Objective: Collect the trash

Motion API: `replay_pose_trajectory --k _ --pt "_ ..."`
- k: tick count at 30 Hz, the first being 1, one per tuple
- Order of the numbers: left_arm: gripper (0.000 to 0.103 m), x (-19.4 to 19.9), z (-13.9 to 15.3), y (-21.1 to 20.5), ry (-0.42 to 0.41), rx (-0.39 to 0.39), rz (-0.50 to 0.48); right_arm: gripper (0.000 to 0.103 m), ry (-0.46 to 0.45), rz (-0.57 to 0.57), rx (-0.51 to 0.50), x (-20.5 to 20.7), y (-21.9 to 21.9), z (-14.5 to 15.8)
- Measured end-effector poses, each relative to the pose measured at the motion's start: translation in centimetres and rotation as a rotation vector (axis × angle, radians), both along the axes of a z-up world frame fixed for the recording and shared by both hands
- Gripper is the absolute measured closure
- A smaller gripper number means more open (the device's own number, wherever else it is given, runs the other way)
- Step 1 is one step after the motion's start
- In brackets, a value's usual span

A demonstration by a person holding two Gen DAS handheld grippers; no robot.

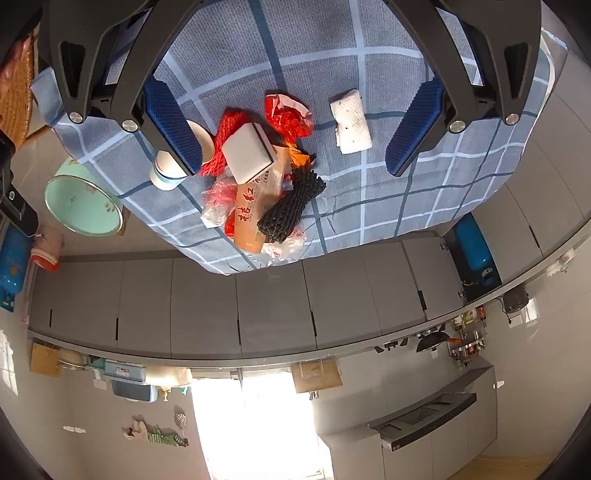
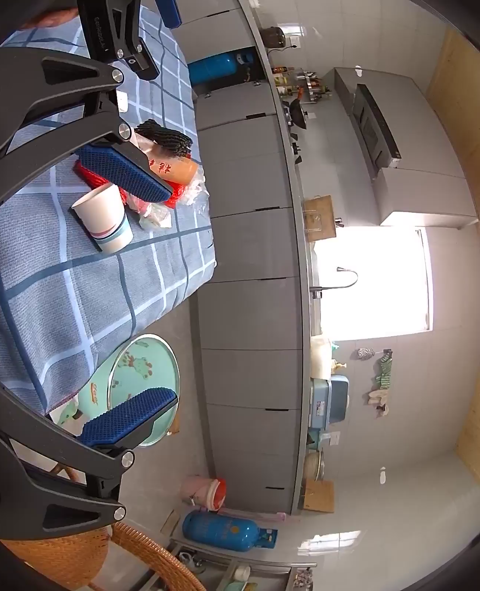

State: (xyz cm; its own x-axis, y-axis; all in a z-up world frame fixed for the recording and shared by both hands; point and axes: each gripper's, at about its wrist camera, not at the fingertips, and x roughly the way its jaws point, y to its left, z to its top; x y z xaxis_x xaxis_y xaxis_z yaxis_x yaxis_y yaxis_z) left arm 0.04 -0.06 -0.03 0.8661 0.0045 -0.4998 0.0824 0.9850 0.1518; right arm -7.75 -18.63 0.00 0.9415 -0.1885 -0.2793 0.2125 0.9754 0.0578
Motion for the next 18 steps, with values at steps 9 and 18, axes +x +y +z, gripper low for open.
replay_pose_trajectory --k 9,18 --pt "0.005 -0.45 0.5 -0.19 -0.01 0.003 0.006 0.004 -0.002 -0.002 0.007 0.01 -0.27 0.03" --pt "0.005 -0.03 -0.14 0.19 -0.008 0.001 0.011 0.004 -0.001 -0.002 0.02 -0.45 -0.63 0.08"
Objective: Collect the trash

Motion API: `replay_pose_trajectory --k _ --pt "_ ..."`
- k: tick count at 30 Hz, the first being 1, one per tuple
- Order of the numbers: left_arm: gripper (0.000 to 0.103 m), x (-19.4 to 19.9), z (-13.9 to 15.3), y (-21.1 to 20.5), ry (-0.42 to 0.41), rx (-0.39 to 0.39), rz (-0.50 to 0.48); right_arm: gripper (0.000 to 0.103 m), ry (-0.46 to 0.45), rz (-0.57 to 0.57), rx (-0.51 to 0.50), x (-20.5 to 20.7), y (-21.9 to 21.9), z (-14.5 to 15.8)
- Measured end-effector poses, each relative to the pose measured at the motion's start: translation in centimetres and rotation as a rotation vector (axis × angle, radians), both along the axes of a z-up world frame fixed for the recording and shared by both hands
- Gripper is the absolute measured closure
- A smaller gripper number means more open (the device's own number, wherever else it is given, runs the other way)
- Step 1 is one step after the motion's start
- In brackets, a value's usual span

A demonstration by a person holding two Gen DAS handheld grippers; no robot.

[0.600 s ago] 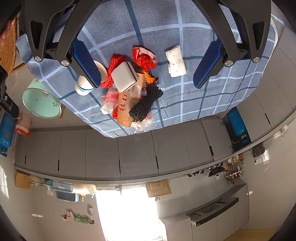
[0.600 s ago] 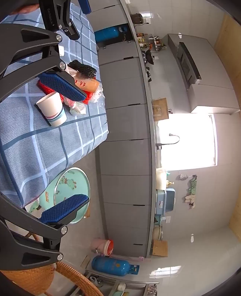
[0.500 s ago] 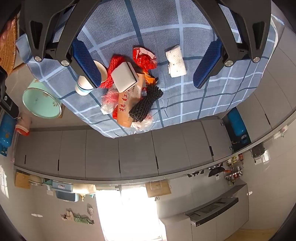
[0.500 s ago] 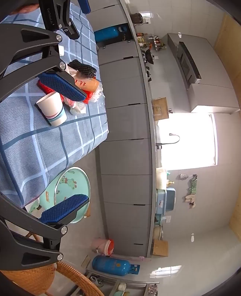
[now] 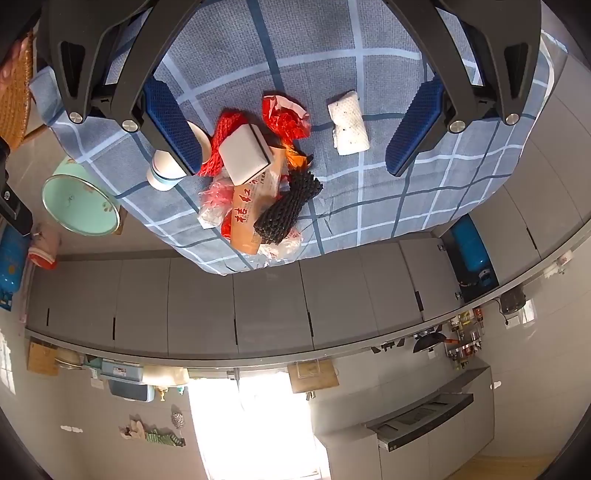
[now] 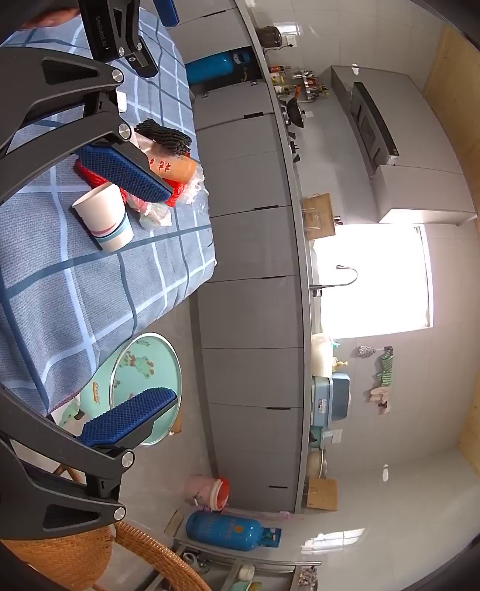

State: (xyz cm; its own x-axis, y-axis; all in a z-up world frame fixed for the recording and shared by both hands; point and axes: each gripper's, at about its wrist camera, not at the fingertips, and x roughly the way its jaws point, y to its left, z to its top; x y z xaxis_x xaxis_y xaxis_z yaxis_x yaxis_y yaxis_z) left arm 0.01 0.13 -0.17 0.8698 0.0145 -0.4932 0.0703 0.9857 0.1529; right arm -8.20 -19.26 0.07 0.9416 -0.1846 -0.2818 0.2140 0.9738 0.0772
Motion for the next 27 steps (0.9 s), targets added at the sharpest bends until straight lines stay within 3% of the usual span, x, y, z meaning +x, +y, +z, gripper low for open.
replay_pose_trajectory --k 27 --pt "0.005 0.04 -0.21 0.43 0.003 -0.007 0.014 0.004 -0.005 -0.001 0.001 0.07 0.21 -0.21"
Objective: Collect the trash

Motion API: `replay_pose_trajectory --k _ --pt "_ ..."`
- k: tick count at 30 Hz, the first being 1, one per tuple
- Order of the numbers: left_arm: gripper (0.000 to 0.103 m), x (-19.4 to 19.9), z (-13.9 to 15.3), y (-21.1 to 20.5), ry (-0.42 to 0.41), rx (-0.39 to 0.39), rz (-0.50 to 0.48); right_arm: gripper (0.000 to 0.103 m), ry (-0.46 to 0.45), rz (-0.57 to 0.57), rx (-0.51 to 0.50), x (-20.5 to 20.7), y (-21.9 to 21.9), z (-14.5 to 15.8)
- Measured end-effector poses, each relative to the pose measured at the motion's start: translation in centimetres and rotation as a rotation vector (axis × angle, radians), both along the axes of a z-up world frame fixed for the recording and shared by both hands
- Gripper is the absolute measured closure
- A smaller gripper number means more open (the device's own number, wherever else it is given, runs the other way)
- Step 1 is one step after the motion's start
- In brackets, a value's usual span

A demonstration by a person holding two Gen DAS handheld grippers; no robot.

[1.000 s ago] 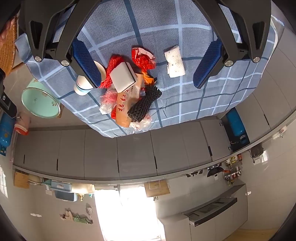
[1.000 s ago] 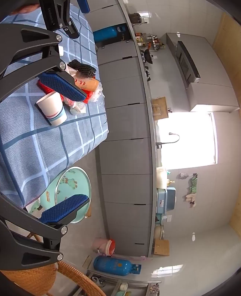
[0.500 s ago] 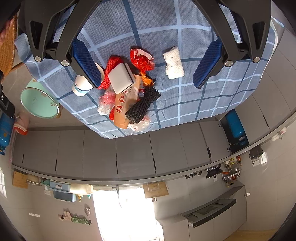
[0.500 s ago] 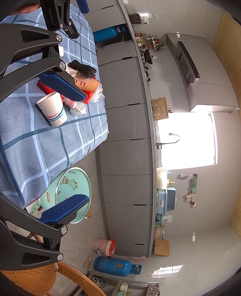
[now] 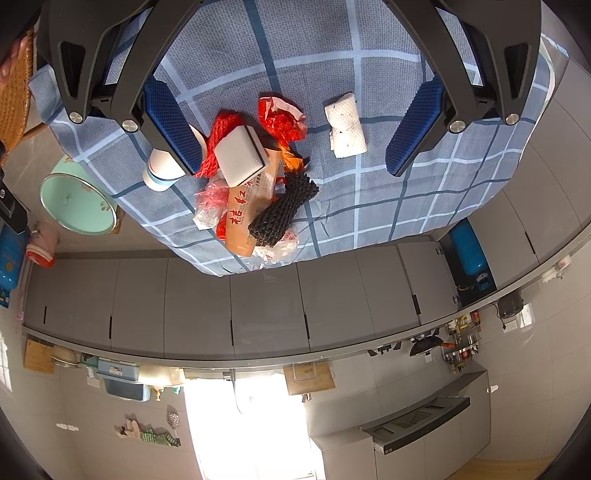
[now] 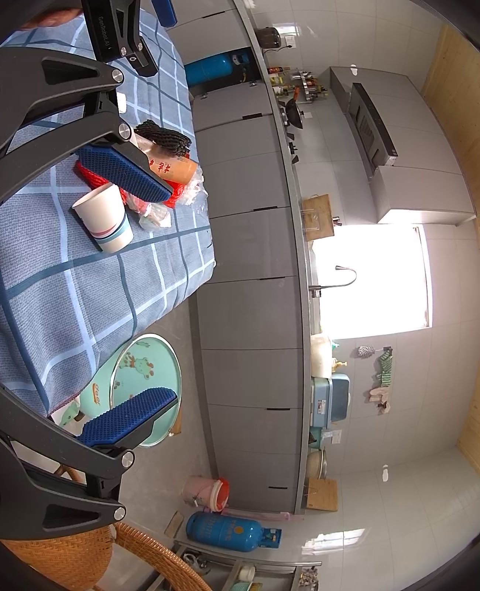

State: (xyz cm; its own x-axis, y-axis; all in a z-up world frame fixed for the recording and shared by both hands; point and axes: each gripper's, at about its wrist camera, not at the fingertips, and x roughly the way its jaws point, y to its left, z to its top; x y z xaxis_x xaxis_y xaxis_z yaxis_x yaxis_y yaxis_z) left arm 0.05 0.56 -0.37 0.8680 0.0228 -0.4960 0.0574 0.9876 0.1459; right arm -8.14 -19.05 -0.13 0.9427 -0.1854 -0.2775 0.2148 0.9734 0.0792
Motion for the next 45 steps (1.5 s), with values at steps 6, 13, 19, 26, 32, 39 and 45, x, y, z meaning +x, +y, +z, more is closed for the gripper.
replay_pose_trajectory --k 6,13,19,26,32,39,45 --pt "0.005 0.02 0.01 0.06 -0.002 -0.001 0.001 0.004 -0.002 0.001 -0.001 -0.11 0.01 0.1" --pt "0.005 -0.05 0.1 0.16 -0.003 -0.003 0.004 0.004 -0.002 0.001 0.0 -0.09 0.03 0.18" --pt "0.005 -0.06 0.1 0.21 -0.003 -0.003 0.005 0.004 -0.005 0.0 0.002 -0.18 -0.01 0.25" --pt "0.005 0.0 0.11 0.23 -0.004 -0.005 0.005 0.004 -0.005 0.0 0.003 -0.13 -0.01 0.31" --pt "0.005 0.0 0.11 0.22 -0.003 -0.005 0.005 0.004 -0.005 0.0 0.003 -0.15 -0.03 0.28" --pt "0.005 0.0 0.09 0.23 -0.003 -0.005 0.004 0.004 -0.005 0.002 0.004 -0.18 -0.02 0.31" --pt "0.005 -0.01 0.05 0.25 -0.003 -0.005 0.005 0.004 -0.002 0.004 0.006 -0.19 -0.06 0.38"
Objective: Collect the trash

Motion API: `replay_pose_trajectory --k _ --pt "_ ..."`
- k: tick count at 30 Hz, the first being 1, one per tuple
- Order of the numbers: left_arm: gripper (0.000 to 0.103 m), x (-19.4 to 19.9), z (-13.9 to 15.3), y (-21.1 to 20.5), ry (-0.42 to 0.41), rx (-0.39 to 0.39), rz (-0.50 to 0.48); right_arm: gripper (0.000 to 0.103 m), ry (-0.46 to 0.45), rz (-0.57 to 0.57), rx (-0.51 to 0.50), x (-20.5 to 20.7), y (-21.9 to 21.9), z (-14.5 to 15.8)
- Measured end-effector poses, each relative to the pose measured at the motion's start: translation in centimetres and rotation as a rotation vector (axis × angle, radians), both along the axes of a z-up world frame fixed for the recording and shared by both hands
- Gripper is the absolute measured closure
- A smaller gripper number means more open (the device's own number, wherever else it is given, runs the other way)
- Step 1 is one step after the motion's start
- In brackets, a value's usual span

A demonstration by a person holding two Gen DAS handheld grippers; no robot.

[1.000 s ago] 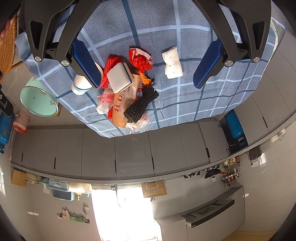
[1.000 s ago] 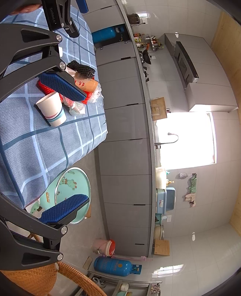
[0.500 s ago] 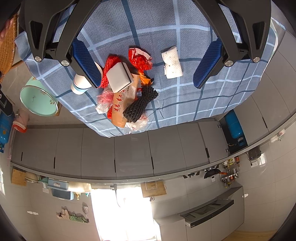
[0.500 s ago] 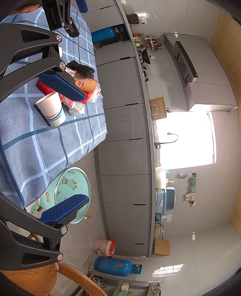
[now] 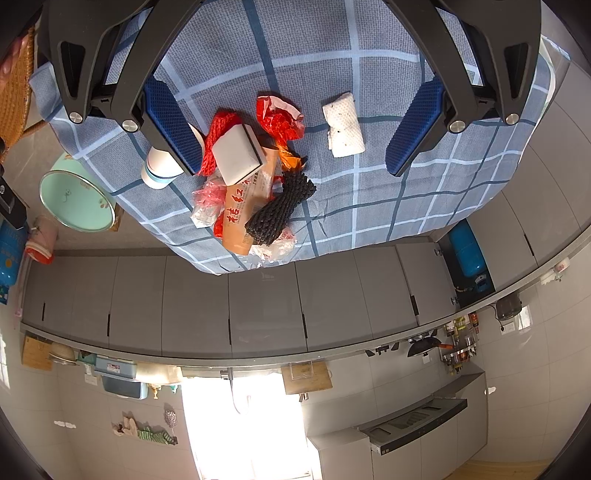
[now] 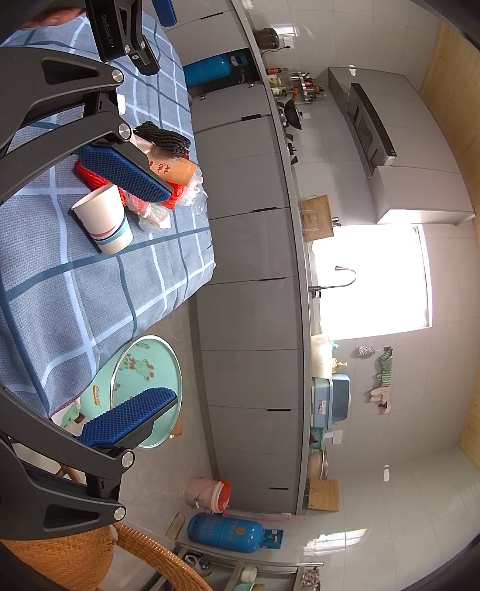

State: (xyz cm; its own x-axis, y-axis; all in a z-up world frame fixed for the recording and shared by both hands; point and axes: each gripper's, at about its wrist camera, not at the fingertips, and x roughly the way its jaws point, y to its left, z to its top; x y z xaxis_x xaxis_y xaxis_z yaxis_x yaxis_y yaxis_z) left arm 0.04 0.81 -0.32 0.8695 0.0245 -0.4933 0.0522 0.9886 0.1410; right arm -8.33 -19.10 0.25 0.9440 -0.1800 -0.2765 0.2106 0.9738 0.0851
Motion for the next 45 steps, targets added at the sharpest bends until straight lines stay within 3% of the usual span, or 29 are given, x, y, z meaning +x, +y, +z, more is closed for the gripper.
replay_pose_trajectory --k 8,15,19,27,33,39,42,44,45 --pt "0.005 1.1 -1.1 1.4 0.018 0.01 0.05 0.004 0.022 0.01 -0.003 0.8 0.5 -1.0" --pt "0.005 4.9 -5.4 6.2 0.144 -0.01 0.2 0.004 0.085 0.044 -0.026 3.1 1.8 -3.4" --pt "0.005 6.4 -7.6 8.0 0.2 -0.033 0.234 0.004 0.129 0.067 -0.043 4.2 2.8 -5.1" --pt "0.005 10.1 -11.5 9.9 0.267 -0.018 0.284 0.004 0.195 0.1 -0.074 6.5 4.0 -7.4" --pt "0.007 12.2 -13.2 10.0 0.318 -0.037 0.267 0.004 0.216 0.137 -0.113 8.6 5.4 -7.8" --pt "0.03 12.7 -14.2 10.2 0.356 -0.072 0.245 0.005 0.241 0.175 -0.154 10.0 6.7 -8.5" --pt "0.048 12.4 -14.3 10.0 0.359 -0.092 0.217 0.006 0.259 0.196 -0.163 10.7 7.2 -9.0" --pt "0.063 12.2 -14.2 9.9 0.354 -0.102 0.197 0.01 0.272 0.212 -0.161 11.0 7.5 -9.2" --pt "0.067 12.2 -14.1 9.9 0.353 -0.109 0.188 0.018 0.278 0.224 -0.159 11.1 7.7 -9.3"
